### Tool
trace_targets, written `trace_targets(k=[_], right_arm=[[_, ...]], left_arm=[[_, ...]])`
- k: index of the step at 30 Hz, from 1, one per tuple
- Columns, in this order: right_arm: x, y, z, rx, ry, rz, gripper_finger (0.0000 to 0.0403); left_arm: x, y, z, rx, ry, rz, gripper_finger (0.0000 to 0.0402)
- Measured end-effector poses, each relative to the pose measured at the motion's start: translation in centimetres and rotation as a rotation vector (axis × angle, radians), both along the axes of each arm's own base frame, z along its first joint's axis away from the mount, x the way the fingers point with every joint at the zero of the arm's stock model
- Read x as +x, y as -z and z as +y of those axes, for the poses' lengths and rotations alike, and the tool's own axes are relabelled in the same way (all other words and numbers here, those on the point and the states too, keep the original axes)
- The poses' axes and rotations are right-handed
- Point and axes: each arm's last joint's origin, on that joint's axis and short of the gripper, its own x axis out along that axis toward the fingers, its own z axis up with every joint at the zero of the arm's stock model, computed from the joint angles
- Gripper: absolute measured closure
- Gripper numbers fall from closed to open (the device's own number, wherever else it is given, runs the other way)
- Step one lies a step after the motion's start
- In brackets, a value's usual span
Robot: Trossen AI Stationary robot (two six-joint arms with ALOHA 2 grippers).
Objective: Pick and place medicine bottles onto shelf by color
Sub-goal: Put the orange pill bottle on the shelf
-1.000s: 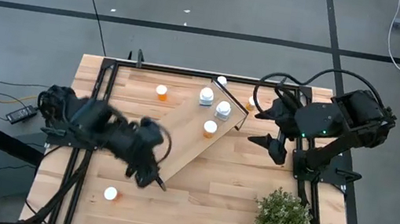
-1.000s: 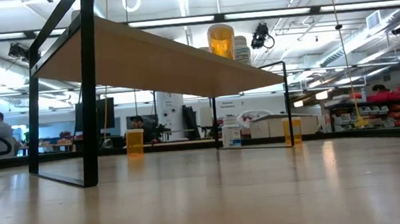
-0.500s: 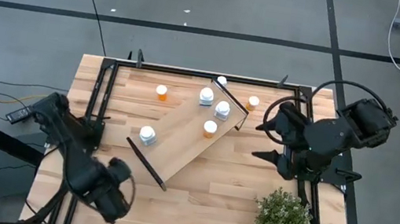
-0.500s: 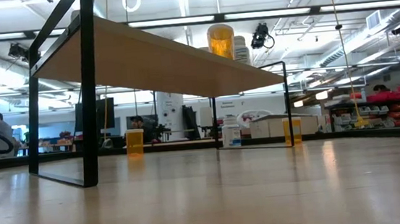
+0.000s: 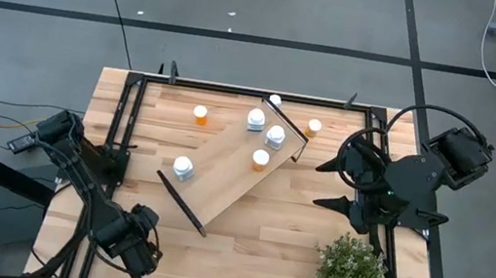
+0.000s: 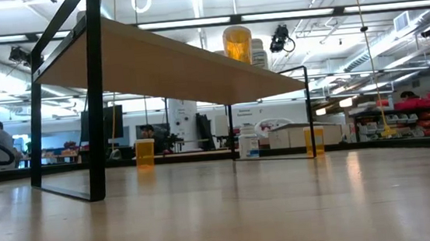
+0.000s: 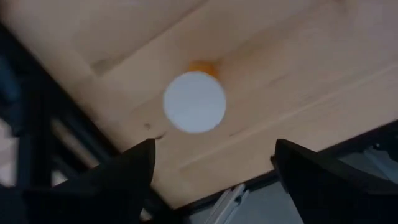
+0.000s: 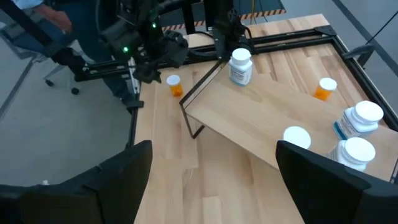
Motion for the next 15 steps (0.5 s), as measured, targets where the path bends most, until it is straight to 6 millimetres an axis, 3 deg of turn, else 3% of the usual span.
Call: trace_targets(k=[9, 15], right_arm=[[0.0, 0.0, 0.0, 0.000, 0.000, 0.001, 0.0054], [0.0, 0.0, 0.0, 0.014, 0.010, 0.002, 0.0054]], left_arm=[[-0.8, 1.5, 1.1, 0.004, -0.027, 0.003, 0.0064], [-0.9, 3.8, 1.1, -0.044, -0.025, -0.010, 0.0065]])
